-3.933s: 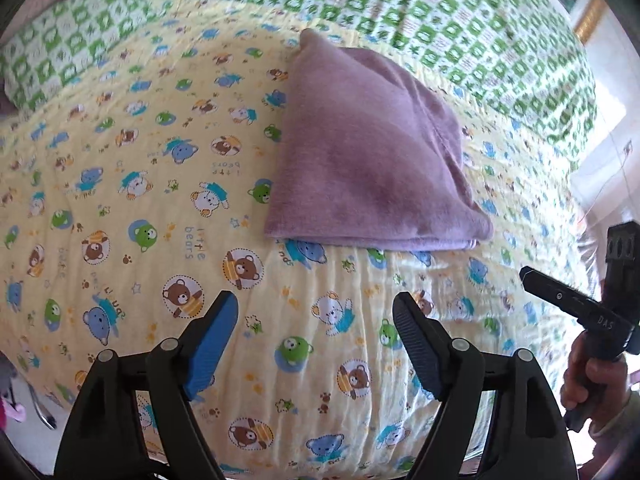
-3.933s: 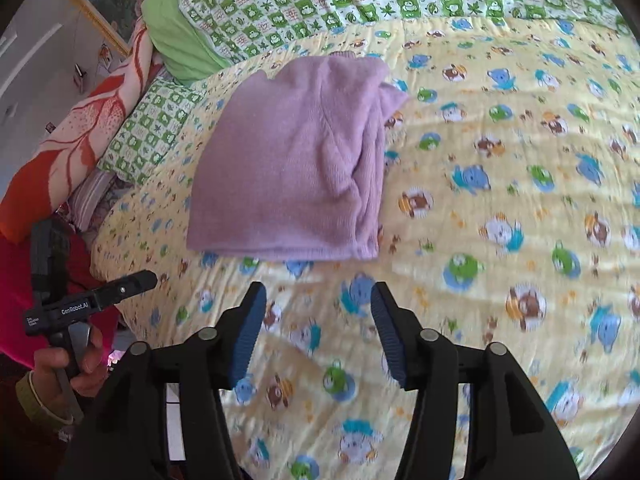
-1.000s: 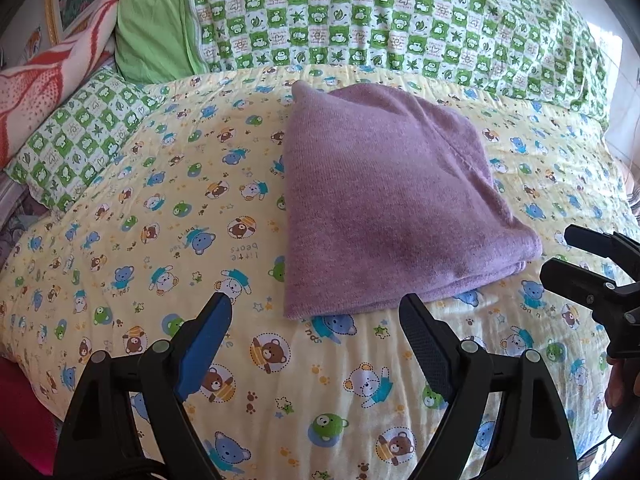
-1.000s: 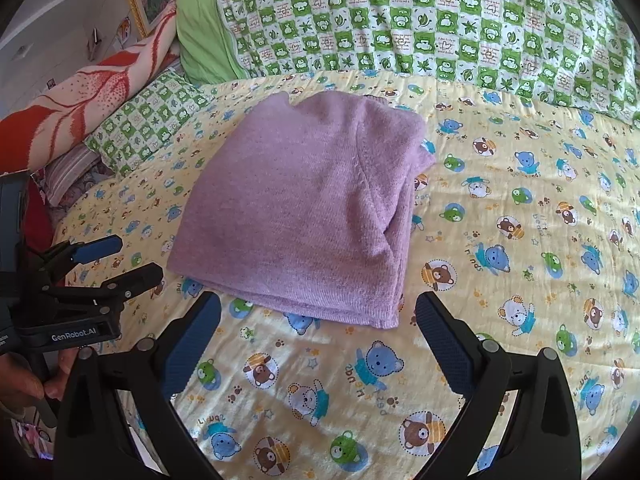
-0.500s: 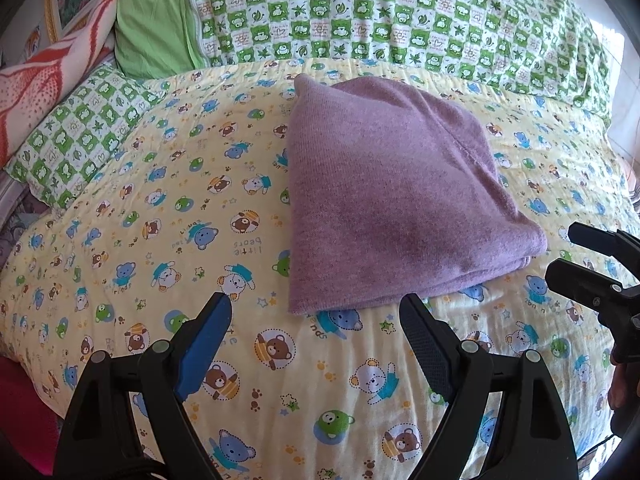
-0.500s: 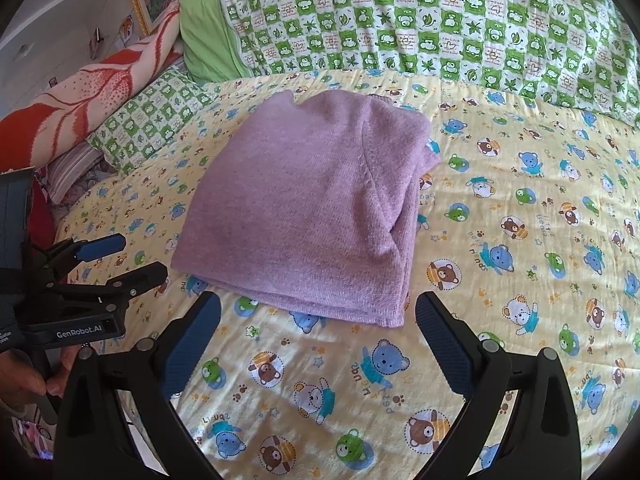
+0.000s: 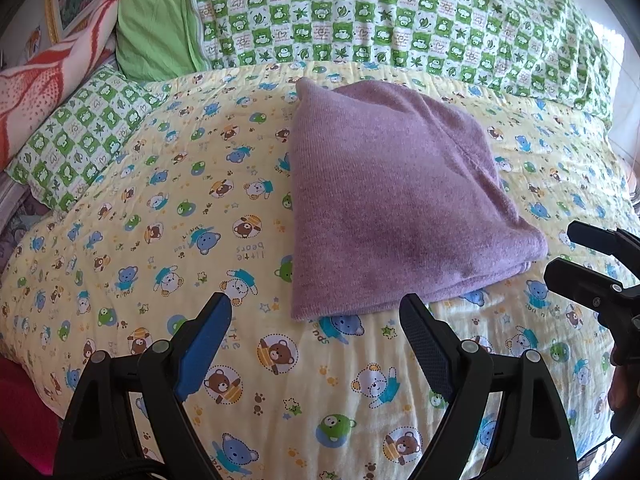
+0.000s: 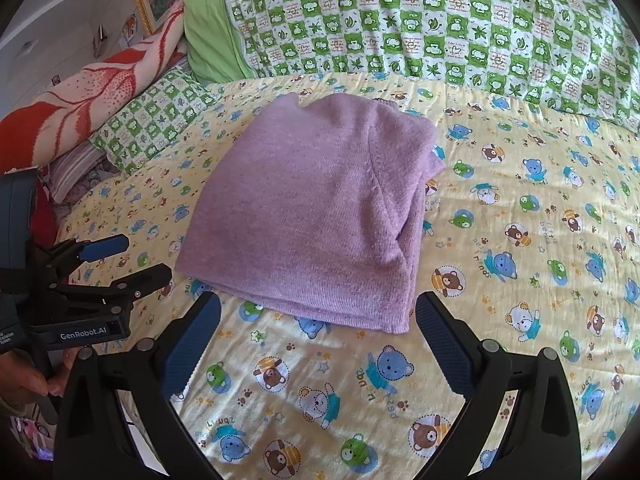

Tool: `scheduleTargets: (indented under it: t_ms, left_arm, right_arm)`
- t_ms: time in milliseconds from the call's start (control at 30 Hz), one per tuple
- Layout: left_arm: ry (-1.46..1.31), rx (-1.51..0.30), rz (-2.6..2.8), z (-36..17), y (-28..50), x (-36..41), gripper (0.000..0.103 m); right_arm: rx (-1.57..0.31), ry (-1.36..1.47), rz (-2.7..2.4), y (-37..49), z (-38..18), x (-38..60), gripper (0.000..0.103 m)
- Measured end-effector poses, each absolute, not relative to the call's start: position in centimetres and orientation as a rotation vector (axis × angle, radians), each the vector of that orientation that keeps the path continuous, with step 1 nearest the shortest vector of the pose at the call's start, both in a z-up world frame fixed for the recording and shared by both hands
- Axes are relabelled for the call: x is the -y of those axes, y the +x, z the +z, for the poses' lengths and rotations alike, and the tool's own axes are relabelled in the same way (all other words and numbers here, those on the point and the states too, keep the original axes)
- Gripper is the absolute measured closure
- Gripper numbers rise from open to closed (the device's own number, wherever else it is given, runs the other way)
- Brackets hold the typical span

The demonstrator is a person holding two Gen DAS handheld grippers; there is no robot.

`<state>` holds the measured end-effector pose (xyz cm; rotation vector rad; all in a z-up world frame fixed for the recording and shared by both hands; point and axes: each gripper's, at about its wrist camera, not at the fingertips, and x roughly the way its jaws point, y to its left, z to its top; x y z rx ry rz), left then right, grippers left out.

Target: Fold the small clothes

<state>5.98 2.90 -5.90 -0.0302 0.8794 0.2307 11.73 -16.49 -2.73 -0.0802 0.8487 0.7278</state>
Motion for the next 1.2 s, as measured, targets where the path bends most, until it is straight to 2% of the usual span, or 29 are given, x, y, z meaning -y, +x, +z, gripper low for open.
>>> scheduleTargets:
  t_ms: [1200]
  left_arm:
    - [-0.025,-0.881,0.237,-5.6,8.1,-2.8,0.016]
  right_arm:
    - [-0.85,-0.065,0.737,13.1,-2.4,16.2,0.005]
